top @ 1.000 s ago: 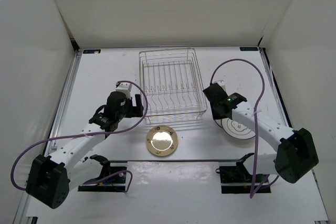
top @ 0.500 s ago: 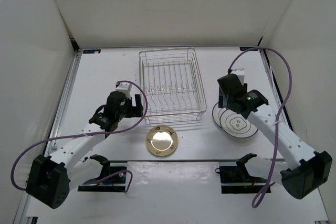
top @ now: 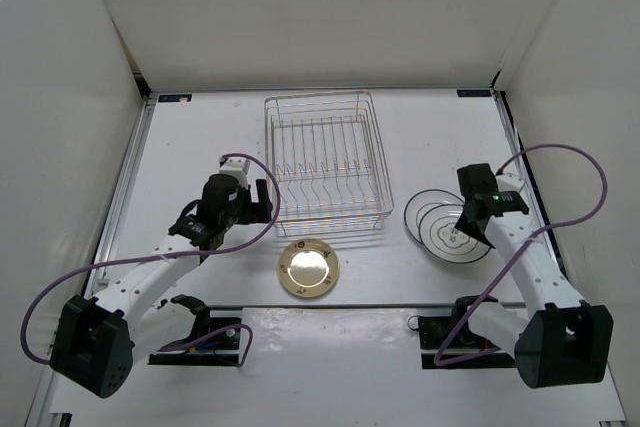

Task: Unload the plates from the dish rack

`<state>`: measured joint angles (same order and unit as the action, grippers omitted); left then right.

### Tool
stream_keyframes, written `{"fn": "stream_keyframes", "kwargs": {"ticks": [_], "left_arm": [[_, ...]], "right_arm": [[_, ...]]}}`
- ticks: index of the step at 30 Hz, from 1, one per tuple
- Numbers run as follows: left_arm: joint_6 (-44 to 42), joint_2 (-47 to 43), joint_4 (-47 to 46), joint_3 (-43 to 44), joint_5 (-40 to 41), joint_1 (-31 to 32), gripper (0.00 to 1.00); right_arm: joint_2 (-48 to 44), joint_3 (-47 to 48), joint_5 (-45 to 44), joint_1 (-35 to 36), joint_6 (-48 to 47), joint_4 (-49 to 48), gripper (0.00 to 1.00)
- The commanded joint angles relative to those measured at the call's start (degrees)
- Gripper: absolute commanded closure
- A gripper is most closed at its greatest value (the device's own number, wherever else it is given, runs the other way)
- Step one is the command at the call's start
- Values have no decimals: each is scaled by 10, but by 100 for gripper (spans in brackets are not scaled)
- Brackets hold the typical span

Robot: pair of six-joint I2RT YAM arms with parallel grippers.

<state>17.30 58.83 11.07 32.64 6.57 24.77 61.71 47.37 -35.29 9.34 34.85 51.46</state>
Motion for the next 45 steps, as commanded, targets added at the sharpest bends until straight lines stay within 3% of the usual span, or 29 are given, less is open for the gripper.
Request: {"fn": "stream_keyframes", "kwargs": {"ticks": [1, 5, 9, 11, 22, 25, 26, 29, 30, 36, 37, 40, 45], "left_arm": [[2, -6, 7, 11, -2, -6, 1], [4, -6, 7, 10, -5, -10, 1], [5, -4, 6, 10, -9, -11, 1], [6, -3, 7, 10, -10, -14, 1], [7, 0, 8, 11, -12, -14, 1], [7, 0, 8, 11, -12, -15, 1], [7, -1, 6, 11, -13, -15, 1], [8, -1, 7, 12, -13, -16, 1], [8, 0, 9, 12, -14, -15, 1], [9, -1, 6, 10, -16, -17, 1], [9, -3, 8, 10, -16, -19, 1], [11, -2, 8, 11, -19, -20, 1], [12, -4, 6, 8, -20, -23, 1]], "right_arm": [[-9, -42, 65, -34, 38, -12, 44], [-4, -86, 147, -62, 46, -57, 58], [-11, -117, 241, -77, 29, -133, 92], [-6, -115, 267, -77, 23, -144, 99], [20, -91, 364, -75, -29, -196, 100], [14, -83, 356, -78, -27, -175, 100], [-3, -81, 289, -77, -16, -159, 92], [-90, -95, 203, -78, 4, -137, 60], [-125, -98, 186, -80, 6, -129, 54], [-137, -80, -43, -87, 104, 11, 54], [-145, -84, -48, -105, 108, 14, 54], [-175, -116, -23, -113, 115, -20, 36], [-145, -147, 62, -135, 106, -50, 34]]}}
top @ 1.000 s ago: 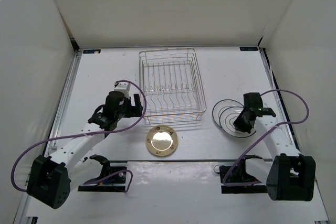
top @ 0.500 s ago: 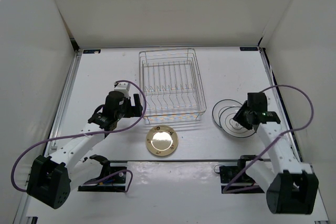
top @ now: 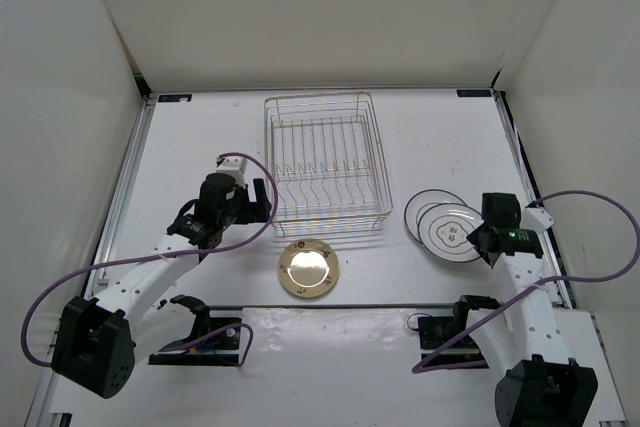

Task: Unload the plates from the dish rack

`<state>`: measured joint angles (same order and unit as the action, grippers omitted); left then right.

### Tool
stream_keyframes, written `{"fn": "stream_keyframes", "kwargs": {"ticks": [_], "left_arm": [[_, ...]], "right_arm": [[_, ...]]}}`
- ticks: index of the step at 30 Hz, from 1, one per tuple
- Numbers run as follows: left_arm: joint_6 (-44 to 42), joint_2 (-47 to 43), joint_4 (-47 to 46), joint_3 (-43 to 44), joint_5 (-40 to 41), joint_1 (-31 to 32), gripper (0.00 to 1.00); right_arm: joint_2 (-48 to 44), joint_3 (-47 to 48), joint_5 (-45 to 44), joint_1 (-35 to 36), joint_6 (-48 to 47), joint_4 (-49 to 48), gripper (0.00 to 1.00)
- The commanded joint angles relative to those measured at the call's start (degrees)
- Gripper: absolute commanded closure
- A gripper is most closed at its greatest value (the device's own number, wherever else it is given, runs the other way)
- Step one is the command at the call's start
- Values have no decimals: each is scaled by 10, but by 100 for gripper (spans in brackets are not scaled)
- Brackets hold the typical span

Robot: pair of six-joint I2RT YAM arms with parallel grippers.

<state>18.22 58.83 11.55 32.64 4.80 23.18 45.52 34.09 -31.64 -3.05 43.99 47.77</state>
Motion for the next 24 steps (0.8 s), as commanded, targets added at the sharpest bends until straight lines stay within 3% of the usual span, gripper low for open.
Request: {"fn": "stream_keyframes", "kwargs": {"ticks": [1, 6, 7, 9, 11, 14, 20, 23, 24], "left_arm": [[4, -5, 1, 7, -4, -9, 1], [5, -6, 1, 5, -6, -13, 1], [6, -6, 1, 6, -8, -13, 1], [6, -6, 0, 4, -7, -14, 1], [6, -6, 0, 4, -9, -15, 1], [5, -6, 0, 4, -9, -15, 1], [6, -5, 1, 5, -11, -16, 1], [7, -4, 1, 6, -10, -16, 1], [6, -3, 1, 6, -12, -16, 1]], "right_arm": [[21, -25, 65, -16, 13, -41, 34], [20, -69, 134, -28, 15, -123, 49], [20, -83, 143, -30, 15, -139, 58], [20, -91, 167, -32, 8, -163, 65], [26, -95, 189, -31, 0, -187, 84], [40, -90, 203, -32, -14, -204, 94], [44, -81, 236, -31, -30, -220, 92], [39, -62, 233, -31, -35, -204, 73], [36, -43, 229, -30, -38, -176, 52]]}}
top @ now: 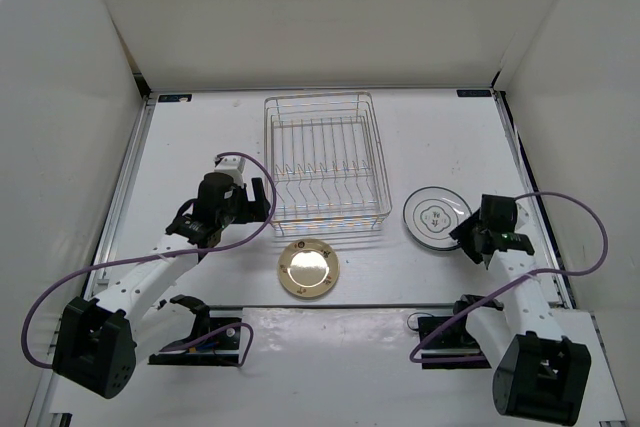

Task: Unload the plates from the dish rack

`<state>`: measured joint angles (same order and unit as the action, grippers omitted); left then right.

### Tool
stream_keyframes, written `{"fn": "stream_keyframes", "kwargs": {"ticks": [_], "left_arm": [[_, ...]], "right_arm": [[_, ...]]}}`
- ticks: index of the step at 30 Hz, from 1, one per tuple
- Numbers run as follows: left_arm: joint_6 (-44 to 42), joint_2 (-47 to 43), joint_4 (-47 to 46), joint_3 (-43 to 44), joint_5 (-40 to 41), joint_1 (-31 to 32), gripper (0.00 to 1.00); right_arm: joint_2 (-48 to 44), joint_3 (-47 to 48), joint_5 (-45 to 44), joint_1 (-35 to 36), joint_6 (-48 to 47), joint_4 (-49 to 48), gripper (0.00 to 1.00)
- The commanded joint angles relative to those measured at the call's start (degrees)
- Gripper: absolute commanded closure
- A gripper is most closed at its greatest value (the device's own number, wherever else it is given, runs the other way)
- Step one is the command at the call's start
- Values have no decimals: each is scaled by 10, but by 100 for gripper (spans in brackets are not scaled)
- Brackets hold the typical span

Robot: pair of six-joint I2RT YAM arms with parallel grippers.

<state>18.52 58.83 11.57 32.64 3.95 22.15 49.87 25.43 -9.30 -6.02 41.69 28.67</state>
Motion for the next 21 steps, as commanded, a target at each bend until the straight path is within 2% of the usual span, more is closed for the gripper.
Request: {"fn": "stream_keyframes", "kwargs": {"ticks": [1, 3, 6, 9, 13, 14, 17, 21], "left_arm": [[4, -4, -1, 6, -3, -5, 1], [4, -2, -1, 7, -3, -6, 1], [4, -3, 1, 7, -3, -5, 1], [5, -4, 3, 6, -3, -7, 1], [6, -6, 8, 7, 4, -7, 1], [5, -9, 11, 6, 6, -7, 1], [1, -23, 19, 8, 13, -6, 1], [9, -48, 86, 41, 43, -4, 1]], "right_arm": [[-20, 53, -11, 0, -20, 26, 44], [-27, 95, -33, 0, -40, 82, 26], [-52, 141, -77, 2, -70, 130, 10], [-72, 178, -50, 2, -79, 174, 10], [-141, 172, 58, 3, -107, 166, 10], [-145, 173, 111, 3, -117, 168, 10], [-168, 185, 149, 7, -142, 192, 10], [-170, 204, 162, 17, -166, 208, 10]]}}
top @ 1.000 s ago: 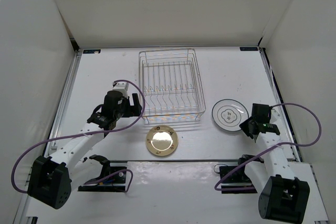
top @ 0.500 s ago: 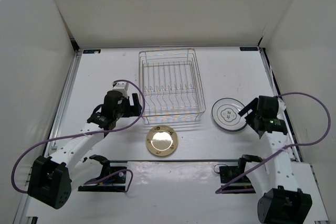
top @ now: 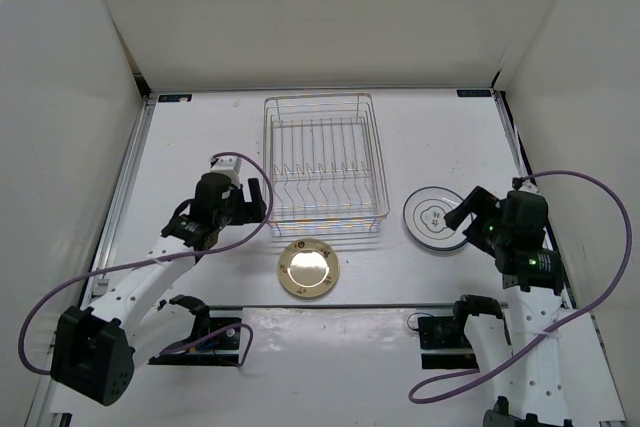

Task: Unload the plates from the dish rack

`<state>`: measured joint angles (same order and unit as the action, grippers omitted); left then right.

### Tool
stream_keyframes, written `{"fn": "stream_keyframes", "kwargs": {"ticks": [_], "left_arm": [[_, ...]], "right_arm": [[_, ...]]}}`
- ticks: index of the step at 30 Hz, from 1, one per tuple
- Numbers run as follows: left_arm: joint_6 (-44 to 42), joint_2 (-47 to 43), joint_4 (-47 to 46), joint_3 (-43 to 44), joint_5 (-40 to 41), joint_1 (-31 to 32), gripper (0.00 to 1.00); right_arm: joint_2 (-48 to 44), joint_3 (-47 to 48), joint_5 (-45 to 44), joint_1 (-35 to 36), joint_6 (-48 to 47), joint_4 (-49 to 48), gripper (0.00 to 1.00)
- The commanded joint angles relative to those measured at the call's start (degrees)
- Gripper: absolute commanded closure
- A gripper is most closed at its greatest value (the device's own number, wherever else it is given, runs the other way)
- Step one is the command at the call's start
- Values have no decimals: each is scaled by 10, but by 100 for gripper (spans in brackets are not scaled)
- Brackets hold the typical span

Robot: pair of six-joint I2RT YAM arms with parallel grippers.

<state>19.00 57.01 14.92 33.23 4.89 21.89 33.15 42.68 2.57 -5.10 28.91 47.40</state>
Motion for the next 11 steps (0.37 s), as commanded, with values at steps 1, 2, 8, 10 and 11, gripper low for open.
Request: {"fn": "stream_keyframes", "kwargs": {"ticks": [1, 2, 8, 10, 11], "left_arm": [[9, -38, 83, 44, 42, 1, 1], [8, -44, 105, 59, 60, 3, 1], [8, -72, 237, 139, 78, 25, 1], [5, -105, 257, 143, 76, 25, 1], [-2, -117, 260, 142, 75, 26, 1]], "right_arm": [[-2, 34, 42, 9, -48, 22, 10], [-3, 38, 41, 13, -50, 21, 10], [6, 62, 53, 24, -54, 0, 10], [38, 77, 49, 32, -55, 17, 10], [44, 104, 42, 39, -55, 28, 10]]}}
